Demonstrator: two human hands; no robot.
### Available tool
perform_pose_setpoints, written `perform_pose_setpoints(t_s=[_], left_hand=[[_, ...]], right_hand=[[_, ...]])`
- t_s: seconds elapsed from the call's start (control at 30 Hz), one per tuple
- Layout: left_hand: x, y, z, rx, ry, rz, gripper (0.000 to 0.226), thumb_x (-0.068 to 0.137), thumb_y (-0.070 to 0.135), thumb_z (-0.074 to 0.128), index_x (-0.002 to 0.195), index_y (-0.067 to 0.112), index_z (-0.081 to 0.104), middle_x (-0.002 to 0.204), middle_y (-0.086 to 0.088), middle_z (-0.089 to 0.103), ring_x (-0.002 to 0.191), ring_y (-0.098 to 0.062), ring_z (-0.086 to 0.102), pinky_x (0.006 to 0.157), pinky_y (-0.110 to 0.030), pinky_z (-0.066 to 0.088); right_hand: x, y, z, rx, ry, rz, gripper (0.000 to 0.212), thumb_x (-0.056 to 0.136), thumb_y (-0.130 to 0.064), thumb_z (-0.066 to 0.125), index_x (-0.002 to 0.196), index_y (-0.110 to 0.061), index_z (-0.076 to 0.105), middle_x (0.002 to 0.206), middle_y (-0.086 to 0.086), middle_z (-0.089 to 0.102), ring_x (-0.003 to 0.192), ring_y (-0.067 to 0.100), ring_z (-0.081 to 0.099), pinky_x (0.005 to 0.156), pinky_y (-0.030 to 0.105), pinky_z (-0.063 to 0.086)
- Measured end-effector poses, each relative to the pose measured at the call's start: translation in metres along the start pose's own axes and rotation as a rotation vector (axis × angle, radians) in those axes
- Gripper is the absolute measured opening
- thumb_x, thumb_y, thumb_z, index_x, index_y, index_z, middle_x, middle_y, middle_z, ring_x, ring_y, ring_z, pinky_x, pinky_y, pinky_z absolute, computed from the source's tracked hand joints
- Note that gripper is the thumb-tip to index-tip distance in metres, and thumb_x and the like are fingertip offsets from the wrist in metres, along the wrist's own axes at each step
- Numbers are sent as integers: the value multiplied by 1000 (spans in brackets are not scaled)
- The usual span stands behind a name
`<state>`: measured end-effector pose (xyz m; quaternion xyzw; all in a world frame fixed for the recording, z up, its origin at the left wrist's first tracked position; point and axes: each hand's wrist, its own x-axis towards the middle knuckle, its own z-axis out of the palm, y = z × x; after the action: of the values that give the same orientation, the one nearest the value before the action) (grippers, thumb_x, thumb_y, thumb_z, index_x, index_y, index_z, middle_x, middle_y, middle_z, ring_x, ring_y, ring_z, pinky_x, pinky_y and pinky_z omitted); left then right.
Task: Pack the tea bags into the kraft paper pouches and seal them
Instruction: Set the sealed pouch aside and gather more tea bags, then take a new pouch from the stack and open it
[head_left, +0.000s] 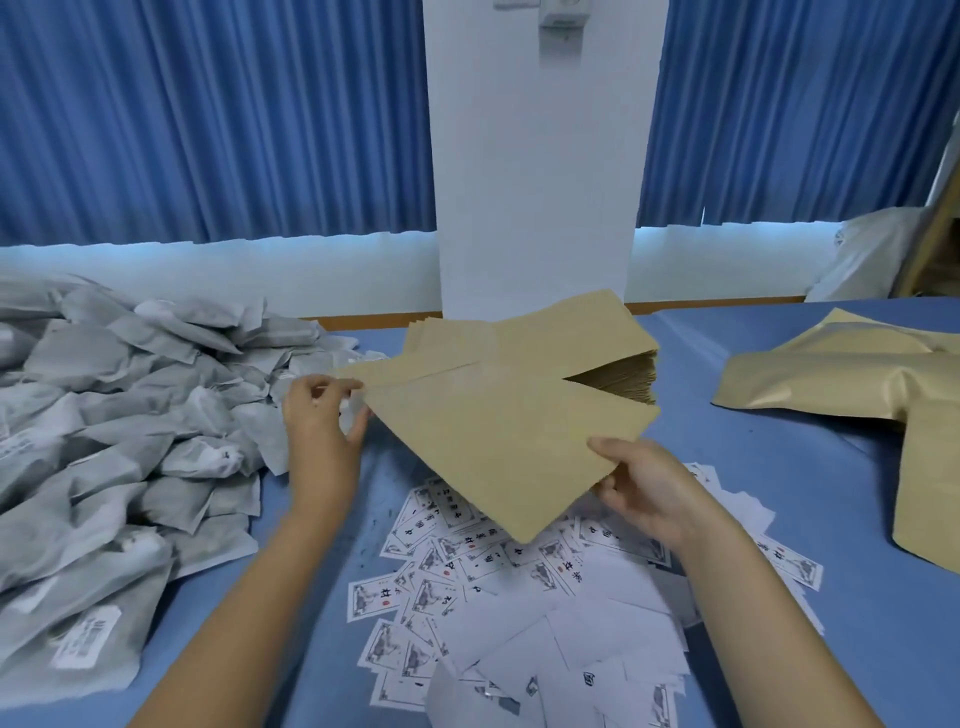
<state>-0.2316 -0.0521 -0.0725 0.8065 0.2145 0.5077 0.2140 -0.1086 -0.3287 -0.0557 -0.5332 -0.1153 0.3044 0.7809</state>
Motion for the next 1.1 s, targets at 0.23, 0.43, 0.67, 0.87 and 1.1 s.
perform_pose_setpoints(t_s=[0.23,0.43,0.67,0.87,1.1], left_hand=[[-60,62,9,-1304,-612,-1047,29,89,-12,44,117,-7,51,117,-23,65,104,-32,67,77,-35,59],[-70,74,9,-1117,-659,-826,31,97,18,54,113,-8,59,108,-20,70,101,-26,68,88,-34,56],[-60,52,1,-1099,-373,-986,20,95,10,56,101,-8,62,98,-19,72,91,-23,72,77,-25,57],[-67,65,3,-1204,-411,-906,18,94,5,55,98,-9,65,96,-19,73,93,-24,71,75,-21,57],[-71,70,9,-1227,-429,-842,23,94,7,57,105,-13,61,106,-26,68,104,-28,67,76,-25,57]], right_hand=[[5,32,43,143,128,-107,20,102,-7,42,112,9,45,92,29,65,66,27,72,59,26,58],[-1,51,67,157,27,-120,23,94,5,50,115,10,55,105,22,67,80,24,70,66,23,57],[-4,41,53,-985,373,-1065,54,73,-21,82,120,-11,57,124,-3,48,115,13,46,99,18,29],[0,56,65,-1301,137,-1140,7,77,-11,78,83,-11,75,89,-5,72,85,17,65,97,29,33],[-4,56,69,-1310,173,-1229,8,78,3,73,77,-4,69,73,2,67,69,22,62,82,28,40]])
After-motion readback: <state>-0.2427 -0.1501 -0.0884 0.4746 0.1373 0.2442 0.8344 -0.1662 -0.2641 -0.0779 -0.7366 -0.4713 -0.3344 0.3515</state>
